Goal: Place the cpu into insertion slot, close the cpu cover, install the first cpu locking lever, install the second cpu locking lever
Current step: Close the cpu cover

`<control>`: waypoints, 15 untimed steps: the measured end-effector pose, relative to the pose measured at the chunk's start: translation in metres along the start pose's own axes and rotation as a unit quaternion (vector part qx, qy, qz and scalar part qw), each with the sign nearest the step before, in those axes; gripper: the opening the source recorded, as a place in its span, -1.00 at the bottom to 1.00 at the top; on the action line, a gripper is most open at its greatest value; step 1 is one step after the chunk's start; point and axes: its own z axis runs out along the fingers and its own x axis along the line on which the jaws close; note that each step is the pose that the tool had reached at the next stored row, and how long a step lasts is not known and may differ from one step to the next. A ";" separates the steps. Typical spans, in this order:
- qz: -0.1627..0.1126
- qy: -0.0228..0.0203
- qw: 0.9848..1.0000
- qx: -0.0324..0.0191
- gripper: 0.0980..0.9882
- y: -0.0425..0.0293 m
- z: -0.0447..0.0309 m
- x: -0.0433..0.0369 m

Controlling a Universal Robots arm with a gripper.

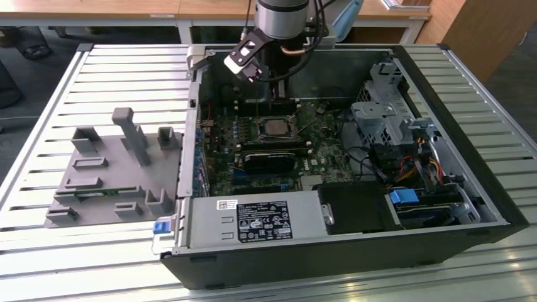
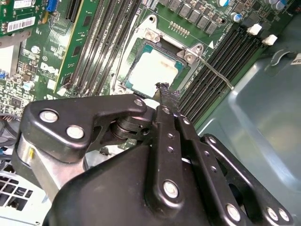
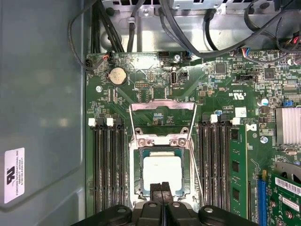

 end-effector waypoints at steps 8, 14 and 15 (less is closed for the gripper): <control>0.000 0.000 1.000 0.001 -0.98 0.0002 -0.0043 0.0001; 0.000 0.000 1.000 0.002 -0.98 0.0004 -0.0091 0.0003; 0.000 0.000 1.000 0.003 -0.98 0.0005 -0.0102 0.0003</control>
